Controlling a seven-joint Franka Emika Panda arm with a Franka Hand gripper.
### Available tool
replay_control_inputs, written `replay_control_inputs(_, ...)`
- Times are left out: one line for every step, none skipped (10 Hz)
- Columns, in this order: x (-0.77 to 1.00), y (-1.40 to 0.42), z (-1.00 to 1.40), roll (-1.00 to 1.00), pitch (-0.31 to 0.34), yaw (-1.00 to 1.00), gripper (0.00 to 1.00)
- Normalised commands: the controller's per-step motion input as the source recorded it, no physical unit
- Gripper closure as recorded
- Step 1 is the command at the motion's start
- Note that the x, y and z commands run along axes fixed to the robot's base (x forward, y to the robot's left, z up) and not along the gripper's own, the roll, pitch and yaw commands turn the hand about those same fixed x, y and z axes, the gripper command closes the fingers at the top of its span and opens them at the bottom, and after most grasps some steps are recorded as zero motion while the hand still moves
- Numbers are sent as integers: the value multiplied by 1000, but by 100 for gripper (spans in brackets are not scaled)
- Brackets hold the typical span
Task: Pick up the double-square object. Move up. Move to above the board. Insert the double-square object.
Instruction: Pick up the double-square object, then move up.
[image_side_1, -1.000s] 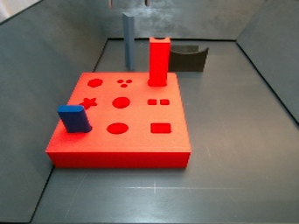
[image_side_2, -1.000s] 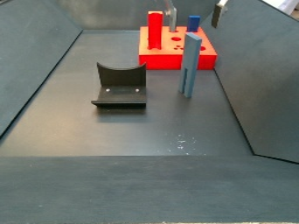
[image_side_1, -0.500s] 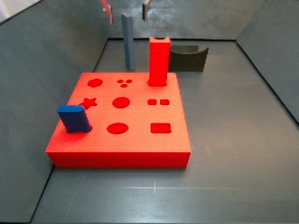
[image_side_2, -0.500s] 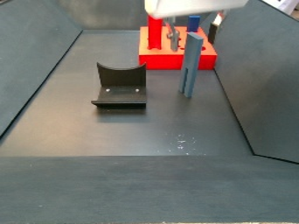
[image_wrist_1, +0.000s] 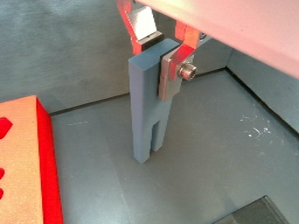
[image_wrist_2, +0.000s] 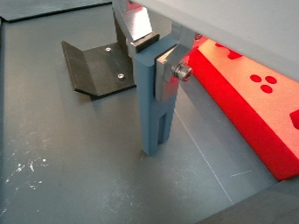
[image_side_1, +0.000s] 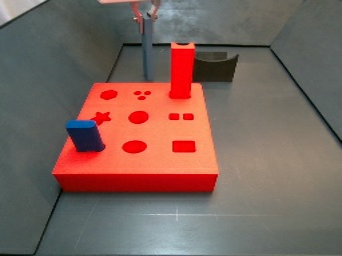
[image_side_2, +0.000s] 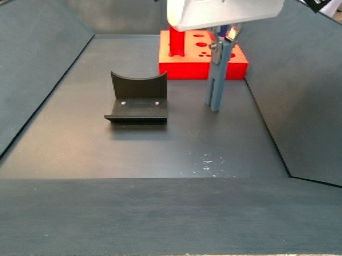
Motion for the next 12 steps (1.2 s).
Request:
replay_control_inputs(0,0,0,0,0,0,100)
replay_control_inputs(0,0,0,0,0,0,100)
replay_control_inputs(0,0,0,0,0,0,100)
replay_control_inputs(0,0,0,0,0,0,100)
replay_control_inputs(0,0,0,0,0,0,100)
replay_control_inputs(0,0,0,0,0,0,100)
replay_control_inputs(0,0,0,0,0,0,100)
replay_control_inputs(0,0,0,0,0,0,100)
replay_control_inputs(0,0,0,0,0,0,100)
replay_control_inputs(0,0,833,0,0,0,100)
replay_control_inputs(-56,-66,807,-7,60,-31,100)
replay_control_inputs(-76,-54,674,0,80,-29,100)
